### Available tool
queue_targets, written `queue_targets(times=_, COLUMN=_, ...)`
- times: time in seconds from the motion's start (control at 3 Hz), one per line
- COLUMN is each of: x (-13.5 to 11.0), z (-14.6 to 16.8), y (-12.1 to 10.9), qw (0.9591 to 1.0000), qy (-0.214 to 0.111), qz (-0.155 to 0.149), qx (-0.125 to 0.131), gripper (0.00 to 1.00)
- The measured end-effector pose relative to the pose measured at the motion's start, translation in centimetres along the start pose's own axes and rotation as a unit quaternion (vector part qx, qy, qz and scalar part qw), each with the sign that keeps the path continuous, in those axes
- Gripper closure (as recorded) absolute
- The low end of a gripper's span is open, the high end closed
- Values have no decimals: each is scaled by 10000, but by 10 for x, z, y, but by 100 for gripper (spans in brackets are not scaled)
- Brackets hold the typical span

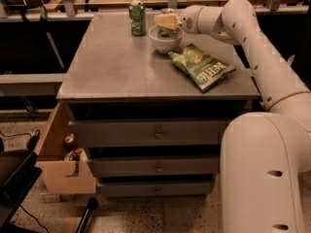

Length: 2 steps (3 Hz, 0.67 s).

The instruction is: Pick 7up can from white bowl and place on counter

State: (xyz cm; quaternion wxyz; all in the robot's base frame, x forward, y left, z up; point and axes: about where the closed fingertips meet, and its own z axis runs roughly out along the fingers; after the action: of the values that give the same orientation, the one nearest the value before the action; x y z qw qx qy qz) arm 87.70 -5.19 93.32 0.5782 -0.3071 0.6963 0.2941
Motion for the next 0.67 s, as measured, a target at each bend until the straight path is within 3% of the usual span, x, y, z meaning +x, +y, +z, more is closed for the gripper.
queue_targets(times=0.33, x=1, z=3, y=2, qw=10000, qy=7, qz=6, qx=-23, gripper=95)
queue_targets(times=0.67, x=2, z=5, y=3, qw=10000, qy=11, qz=10, qx=-38, gripper=100)
